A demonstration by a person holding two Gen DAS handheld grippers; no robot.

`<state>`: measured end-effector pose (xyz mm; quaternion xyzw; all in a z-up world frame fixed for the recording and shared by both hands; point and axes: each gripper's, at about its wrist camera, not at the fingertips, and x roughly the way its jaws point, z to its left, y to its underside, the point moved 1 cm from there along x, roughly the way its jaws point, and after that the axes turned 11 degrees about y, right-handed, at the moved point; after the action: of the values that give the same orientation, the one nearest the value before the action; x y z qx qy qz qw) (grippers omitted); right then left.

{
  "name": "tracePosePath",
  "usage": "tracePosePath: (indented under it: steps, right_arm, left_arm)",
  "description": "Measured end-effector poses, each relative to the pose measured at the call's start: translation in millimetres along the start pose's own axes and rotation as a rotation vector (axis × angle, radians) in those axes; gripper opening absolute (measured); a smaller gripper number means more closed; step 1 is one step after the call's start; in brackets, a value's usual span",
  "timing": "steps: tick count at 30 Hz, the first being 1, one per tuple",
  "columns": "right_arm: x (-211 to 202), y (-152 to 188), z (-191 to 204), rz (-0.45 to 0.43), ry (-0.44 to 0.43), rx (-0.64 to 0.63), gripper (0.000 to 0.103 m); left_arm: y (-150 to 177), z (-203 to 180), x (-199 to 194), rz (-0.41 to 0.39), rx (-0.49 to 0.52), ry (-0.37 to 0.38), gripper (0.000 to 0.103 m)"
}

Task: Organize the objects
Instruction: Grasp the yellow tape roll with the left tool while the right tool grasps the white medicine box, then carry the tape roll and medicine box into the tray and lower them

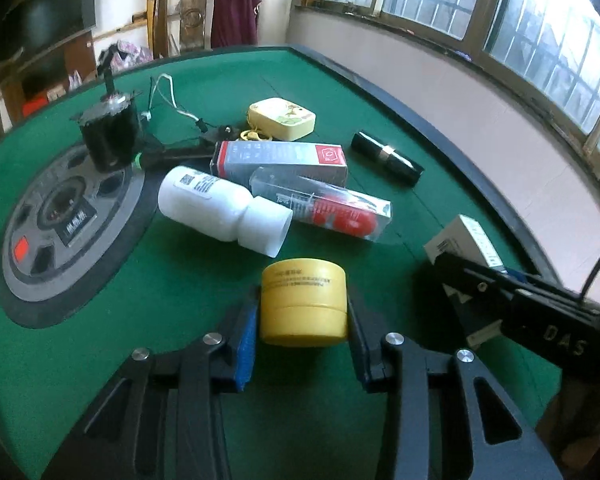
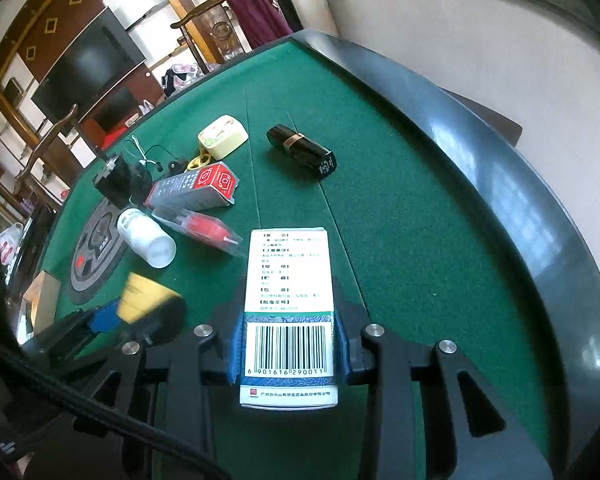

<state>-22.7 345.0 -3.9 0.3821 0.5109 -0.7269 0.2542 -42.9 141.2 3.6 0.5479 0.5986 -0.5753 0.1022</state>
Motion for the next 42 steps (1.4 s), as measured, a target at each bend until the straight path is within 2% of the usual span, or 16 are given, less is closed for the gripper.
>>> tracePosePath:
  steps: [6, 10, 13, 17, 20, 25, 30, 36, 42]
  right_arm:
    - [0.7, -0.3, 2.1, -0.016, 0.004, -0.009, 0.032]
    - [3.2, -1.9, -3.7, 0.001, -0.078, 0.029, 0.032]
    - [-0.4, -1.6, -4.9, -0.019, -0.089, 0.043, 0.032]
    - [-15.9, 0.5, 8.1, -0.074, -0.109, 0.004, 0.032]
    - [-26.6, 8.7, 29.1, -0.048, -0.179, -0.025, 0.032]
    - [-47.6, 21.3, 91.9, 0.007, -0.299, -0.119, 0.032]
    - [-68.5, 39.2, 179.1, 0.030, -0.379, -0.280, 0.032]
    - [-69.7, 78.9, 274.6, 0.122, -0.459, -0.440, 0.032]
    - [-61.2, 122.2, 336.2, 0.191, -0.479, -0.559, 0.032]
  left_arm:
    - [6.3, 12.9, -31.9, -0.050, -0.051, 0.027, 0.034]
    - [21.2, 22.2, -79.1, -0.116, -0.088, 0.055, 0.034]
    - [33.6, 36.6, -114.1, -0.159, -0.116, 0.048, 0.034]
    - [55.8, 75.0, -169.7, -0.230, -0.170, -0.017, 0.034]
    - [75.9, 109.7, -213.4, -0.280, -0.209, -0.102, 0.034]
    - [111.1, 171.5, -260.7, -0.325, -0.304, -0.233, 0.034]
    - [148.3, 220.2, -269.2, -0.292, -0.412, -0.319, 0.034]
    - [175.7, 255.1, -257.7, -0.237, -0.480, -0.343, 0.034]
    - [179.1, 277.4, -241.8, -0.181, -0.526, -0.322, 0.034]
